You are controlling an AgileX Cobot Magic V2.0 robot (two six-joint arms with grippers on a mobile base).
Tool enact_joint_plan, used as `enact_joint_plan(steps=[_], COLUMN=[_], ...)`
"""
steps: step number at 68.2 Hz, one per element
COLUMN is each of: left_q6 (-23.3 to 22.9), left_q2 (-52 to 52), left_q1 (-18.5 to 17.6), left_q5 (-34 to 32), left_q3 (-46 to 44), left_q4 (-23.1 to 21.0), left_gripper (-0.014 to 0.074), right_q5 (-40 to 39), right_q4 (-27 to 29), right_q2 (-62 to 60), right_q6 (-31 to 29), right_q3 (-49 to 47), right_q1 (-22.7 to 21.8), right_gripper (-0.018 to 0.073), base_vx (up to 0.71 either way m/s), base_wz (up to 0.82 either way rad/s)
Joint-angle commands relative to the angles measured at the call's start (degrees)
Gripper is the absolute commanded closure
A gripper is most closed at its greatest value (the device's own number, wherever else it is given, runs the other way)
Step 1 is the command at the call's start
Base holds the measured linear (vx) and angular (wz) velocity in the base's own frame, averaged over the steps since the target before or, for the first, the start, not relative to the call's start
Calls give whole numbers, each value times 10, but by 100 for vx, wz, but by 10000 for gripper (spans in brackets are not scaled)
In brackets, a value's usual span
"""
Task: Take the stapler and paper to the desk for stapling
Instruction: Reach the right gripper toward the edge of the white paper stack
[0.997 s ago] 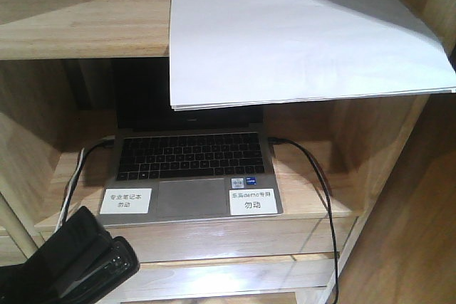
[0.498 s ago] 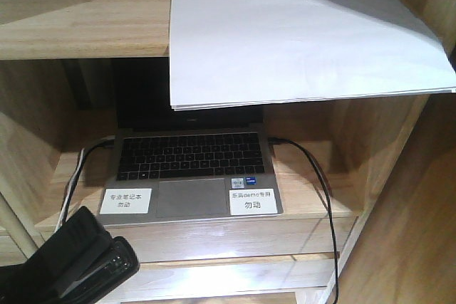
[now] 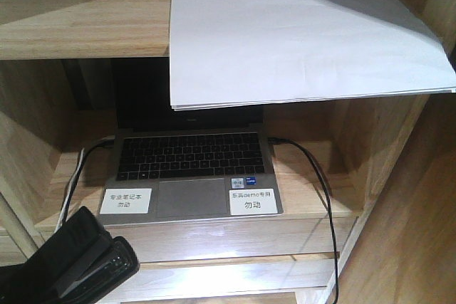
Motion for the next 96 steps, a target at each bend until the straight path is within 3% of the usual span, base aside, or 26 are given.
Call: enact_joint_plan(steps=[1,8,20,30,38,47,55,75,96], left_q6=[1,1,1,1,1,1,1,1,1], left_q2=[2,2,2,2,2,2,2,2,2], left_q1=[-2,-2,-2,-2,-2,-2,-2,-2,-2], left_q5=[-49,-49,-49,-49,-49,-49,-49,-49,-49], left_q3=[-20,-20,-20,-20,-20,-20,-20,-20,-20], left_q4=[-40,-40,-40,-40,-40,-40,-40,-40,-40], left_gripper=[603,603,603,603,603,603,603,603,603], right_q5=[-47,-31,-19,-98,-179,-286,-377,-525,-528], right_q4=[-48,-106,-167,-176,-173,-157,-166,-168,-135], right_q2=[-6,-6,-5,30,106,211,310,520,600], right_q6=[221,386,492,495,498,494,492,492,488], right_q3=[3,3,3,1,1,-8,-47,-165,-230], right_q1=[0,0,2,46,83,82,82,82,91], right_gripper=[569,569,559,468,322,133,26,3,7], base_vx=[0,0,0,0,0,0,0,0,0], base_wz=[0,0,0,0,0,0,0,0,0])
